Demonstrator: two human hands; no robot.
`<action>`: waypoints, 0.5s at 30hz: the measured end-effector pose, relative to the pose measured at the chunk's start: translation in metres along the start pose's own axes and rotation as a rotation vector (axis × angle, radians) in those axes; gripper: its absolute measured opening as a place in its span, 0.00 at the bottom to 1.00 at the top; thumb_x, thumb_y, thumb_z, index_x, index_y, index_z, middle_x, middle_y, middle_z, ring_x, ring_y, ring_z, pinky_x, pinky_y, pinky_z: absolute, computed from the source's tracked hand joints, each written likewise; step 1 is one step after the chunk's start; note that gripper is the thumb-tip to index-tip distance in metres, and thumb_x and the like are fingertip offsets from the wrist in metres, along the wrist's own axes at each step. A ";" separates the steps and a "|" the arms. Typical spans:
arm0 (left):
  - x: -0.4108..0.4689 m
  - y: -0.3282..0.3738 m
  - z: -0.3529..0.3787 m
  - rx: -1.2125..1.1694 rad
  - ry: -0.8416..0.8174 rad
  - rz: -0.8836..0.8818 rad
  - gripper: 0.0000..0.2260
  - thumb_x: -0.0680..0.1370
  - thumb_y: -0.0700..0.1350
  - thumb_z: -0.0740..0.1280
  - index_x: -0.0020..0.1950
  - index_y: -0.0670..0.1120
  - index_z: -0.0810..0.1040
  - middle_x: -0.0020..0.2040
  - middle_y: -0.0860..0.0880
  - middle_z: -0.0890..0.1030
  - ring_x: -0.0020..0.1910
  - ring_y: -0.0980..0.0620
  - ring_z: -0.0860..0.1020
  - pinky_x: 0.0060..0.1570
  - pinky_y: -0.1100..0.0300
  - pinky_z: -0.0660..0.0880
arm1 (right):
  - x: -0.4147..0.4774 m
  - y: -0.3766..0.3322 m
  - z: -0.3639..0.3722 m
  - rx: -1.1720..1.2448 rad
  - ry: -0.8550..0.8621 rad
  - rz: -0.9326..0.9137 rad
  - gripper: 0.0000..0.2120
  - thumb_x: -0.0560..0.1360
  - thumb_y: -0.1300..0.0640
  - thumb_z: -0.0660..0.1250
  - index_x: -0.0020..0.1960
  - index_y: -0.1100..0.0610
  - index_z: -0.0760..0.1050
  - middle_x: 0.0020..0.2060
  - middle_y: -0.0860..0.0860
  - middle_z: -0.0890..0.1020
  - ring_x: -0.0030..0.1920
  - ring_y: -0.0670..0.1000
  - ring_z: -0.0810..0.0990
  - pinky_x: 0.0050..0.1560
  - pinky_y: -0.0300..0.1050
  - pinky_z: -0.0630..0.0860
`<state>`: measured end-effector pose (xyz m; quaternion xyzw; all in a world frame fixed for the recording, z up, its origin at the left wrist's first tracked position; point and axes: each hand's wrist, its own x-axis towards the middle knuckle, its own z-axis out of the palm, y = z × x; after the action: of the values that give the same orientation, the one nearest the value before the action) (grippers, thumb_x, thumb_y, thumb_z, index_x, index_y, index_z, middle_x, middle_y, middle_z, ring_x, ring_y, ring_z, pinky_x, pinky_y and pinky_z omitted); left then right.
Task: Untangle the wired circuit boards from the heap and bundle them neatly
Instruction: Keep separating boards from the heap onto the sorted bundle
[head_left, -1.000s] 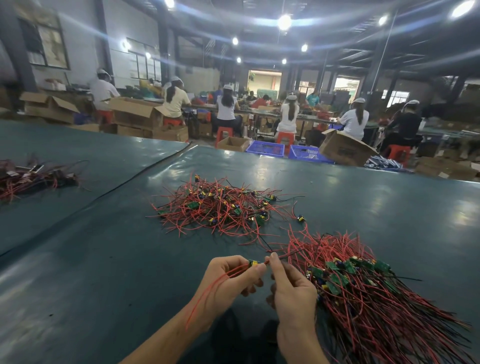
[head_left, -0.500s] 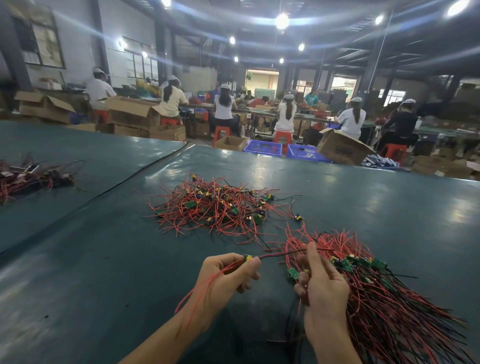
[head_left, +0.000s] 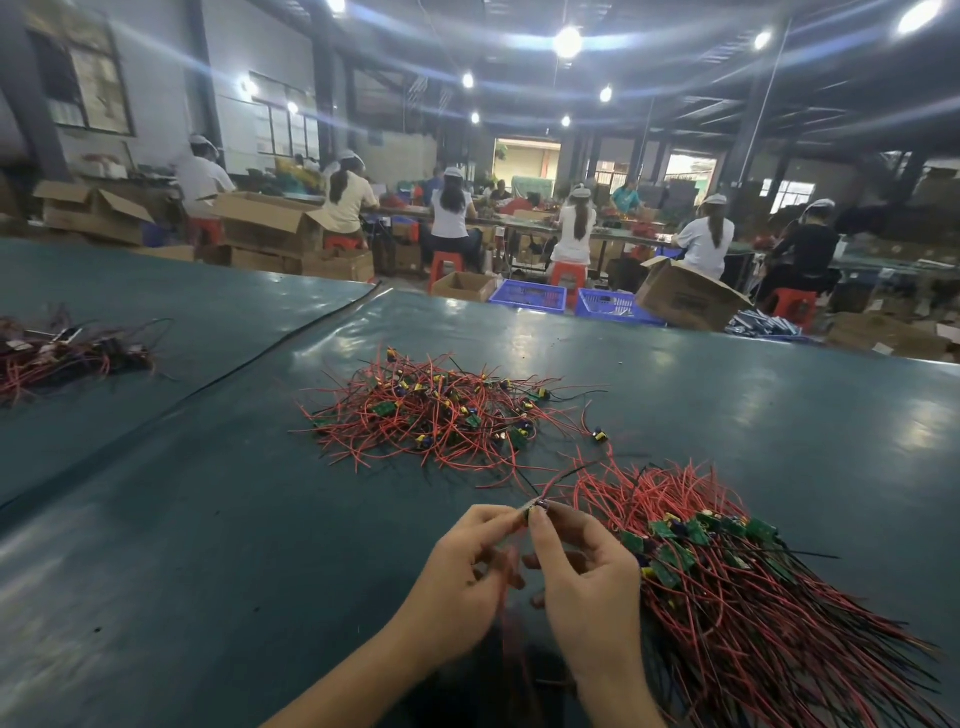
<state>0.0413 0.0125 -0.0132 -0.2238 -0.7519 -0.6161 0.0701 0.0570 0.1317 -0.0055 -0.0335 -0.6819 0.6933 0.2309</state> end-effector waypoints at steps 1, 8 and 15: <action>-0.001 -0.002 0.000 0.038 -0.034 0.018 0.22 0.77 0.27 0.59 0.64 0.47 0.77 0.57 0.48 0.76 0.47 0.56 0.79 0.48 0.60 0.77 | 0.001 0.000 -0.002 0.007 0.015 -0.002 0.02 0.73 0.58 0.73 0.45 0.52 0.82 0.37 0.44 0.86 0.36 0.43 0.84 0.34 0.32 0.76; -0.001 -0.011 -0.003 0.179 -0.103 0.044 0.20 0.78 0.33 0.62 0.60 0.56 0.79 0.58 0.55 0.74 0.46 0.56 0.78 0.47 0.64 0.75 | 0.015 0.005 -0.027 -0.278 -0.037 -0.126 0.03 0.73 0.54 0.73 0.41 0.48 0.81 0.35 0.45 0.84 0.33 0.43 0.80 0.34 0.36 0.76; 0.002 -0.016 -0.009 0.214 -0.020 0.002 0.13 0.78 0.35 0.65 0.51 0.52 0.83 0.53 0.55 0.78 0.44 0.58 0.79 0.46 0.66 0.75 | 0.019 0.008 -0.049 -0.958 -0.216 -0.032 0.10 0.77 0.45 0.67 0.54 0.48 0.79 0.41 0.43 0.76 0.44 0.47 0.76 0.45 0.43 0.74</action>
<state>0.0311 0.0019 -0.0240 -0.2219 -0.8139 -0.5299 0.0869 0.0555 0.1841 -0.0119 -0.0532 -0.9445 0.2978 0.1283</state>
